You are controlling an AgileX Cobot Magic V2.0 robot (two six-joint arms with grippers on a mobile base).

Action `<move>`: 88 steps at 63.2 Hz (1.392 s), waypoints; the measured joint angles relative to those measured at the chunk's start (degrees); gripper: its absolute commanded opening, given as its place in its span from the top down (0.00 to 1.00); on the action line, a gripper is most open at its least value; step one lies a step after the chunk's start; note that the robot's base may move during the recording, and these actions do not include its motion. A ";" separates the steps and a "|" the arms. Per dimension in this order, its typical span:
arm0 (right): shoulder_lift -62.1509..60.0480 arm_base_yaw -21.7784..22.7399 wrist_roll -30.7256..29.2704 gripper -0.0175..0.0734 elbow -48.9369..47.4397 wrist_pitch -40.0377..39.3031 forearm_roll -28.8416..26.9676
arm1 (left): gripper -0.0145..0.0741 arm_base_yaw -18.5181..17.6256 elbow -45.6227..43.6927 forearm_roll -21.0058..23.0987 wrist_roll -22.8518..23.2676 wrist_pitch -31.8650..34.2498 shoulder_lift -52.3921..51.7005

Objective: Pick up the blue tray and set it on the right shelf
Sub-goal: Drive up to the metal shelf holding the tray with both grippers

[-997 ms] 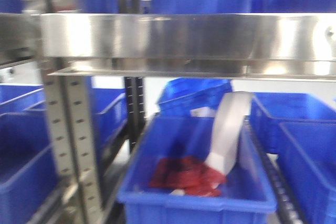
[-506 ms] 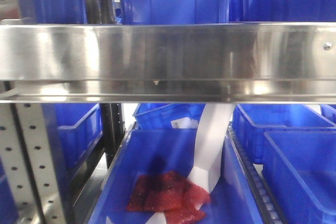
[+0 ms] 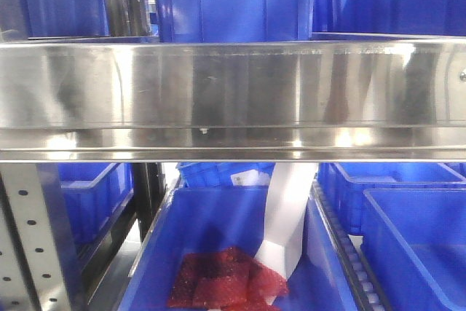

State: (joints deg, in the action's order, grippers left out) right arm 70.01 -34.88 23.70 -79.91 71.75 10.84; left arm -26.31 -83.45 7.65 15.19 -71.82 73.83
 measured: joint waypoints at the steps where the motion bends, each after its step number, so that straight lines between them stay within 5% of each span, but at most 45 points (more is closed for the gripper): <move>1: 0.00 0.00 0.00 0.74 0.00 0.00 0.00 | 0.89 0.00 0.00 0.00 0.00 0.00 0.00; 88: 0.00 0.00 0.00 0.74 0.00 -0.38 0.21 | 0.89 0.00 0.00 0.00 0.00 0.00 0.00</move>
State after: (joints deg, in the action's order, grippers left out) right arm 70.01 -34.88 23.70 -79.91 71.37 11.05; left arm -26.31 -83.45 7.65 15.19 -71.82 73.83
